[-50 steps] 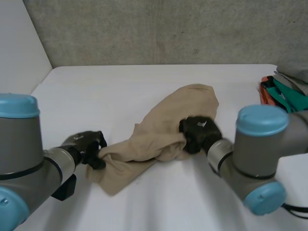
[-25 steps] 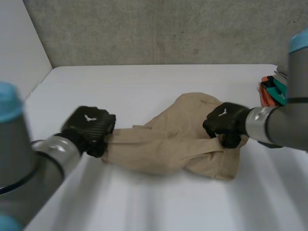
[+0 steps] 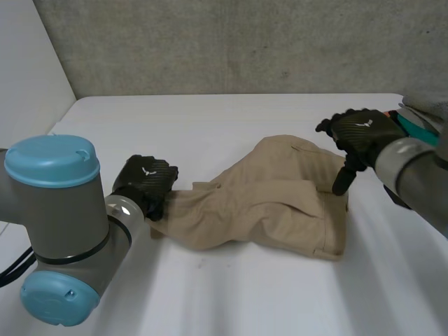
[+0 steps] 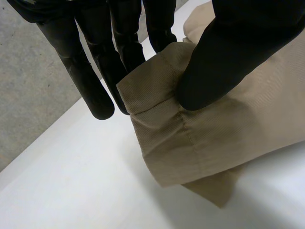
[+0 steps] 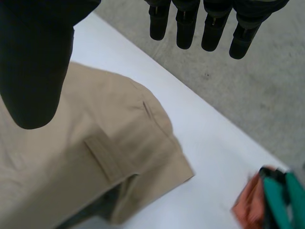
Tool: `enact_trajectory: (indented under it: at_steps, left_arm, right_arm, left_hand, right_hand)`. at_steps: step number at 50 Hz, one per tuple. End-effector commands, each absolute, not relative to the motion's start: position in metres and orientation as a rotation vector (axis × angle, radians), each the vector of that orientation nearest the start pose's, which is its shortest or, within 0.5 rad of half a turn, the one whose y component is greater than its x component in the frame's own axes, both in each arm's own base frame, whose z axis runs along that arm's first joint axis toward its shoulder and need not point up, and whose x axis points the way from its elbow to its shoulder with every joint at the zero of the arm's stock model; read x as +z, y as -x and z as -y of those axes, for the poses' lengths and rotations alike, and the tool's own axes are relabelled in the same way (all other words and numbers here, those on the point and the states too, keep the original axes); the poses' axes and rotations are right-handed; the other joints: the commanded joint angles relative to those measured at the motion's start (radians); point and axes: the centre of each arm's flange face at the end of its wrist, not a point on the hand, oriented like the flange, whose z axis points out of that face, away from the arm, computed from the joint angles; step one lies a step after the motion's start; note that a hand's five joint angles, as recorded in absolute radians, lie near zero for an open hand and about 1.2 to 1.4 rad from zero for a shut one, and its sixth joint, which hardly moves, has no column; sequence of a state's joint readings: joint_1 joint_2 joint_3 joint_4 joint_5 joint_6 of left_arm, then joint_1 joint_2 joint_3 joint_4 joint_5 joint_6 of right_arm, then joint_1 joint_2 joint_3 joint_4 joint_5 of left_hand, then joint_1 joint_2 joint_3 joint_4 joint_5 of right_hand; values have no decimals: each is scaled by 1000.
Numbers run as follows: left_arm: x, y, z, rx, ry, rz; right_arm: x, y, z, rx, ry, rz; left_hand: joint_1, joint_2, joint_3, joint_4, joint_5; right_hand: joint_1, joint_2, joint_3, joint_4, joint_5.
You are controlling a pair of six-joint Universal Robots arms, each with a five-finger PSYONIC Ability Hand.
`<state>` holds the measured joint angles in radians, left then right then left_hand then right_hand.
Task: Fold the laundry.
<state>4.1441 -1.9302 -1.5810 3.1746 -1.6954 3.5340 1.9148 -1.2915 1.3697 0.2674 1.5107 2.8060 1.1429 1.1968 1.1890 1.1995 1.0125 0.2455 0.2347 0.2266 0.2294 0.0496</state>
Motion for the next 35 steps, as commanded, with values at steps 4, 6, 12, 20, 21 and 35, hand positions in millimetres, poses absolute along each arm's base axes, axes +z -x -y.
enact_trajectory:
  at_steps: [4,6,12,20,21,35]
  left_arm:
    - [180,275,227,-1751,-1063,-2363]
    - [179,274,227,-1750,-1060,-2364]
    - [177,273,225,-1751,-1071,-2371]
    - [172,273,221,-1727,-1083,-2387]
    - [172,273,221,-1727,-1083,-2387]
    - [178,269,220,-1740,-1075,-2380]
  right_arm:
    - [207,-220,213,-1364,635,-2572]
    - [197,-220,210,-1365,630,-2571]
    - [164,-232,207,-1431,645,-2518]
    - [146,-247,204,-1475,673,-2541]
    - [145,-248,203,-1469,679,-2543]
    - [166,-241,185,-1518,728,-2506]
  left_hand:
    - [253,199,207,197,209]
    - [253,199,207,197,209]
    - [253,199,207,197,209]
    - [253,199,207,197,209]
    - [253,199,207,197,209]
    - [253,199,207,197,209]
  right_hand:
    - [-18,-7,1,-2,3]
    - [20,31,39,36,41]
    - [193,204,212,209,214]
    - [527,537,545,543,548]
    - [572,582,590,588,593]
    - [275,286,294,292,297]
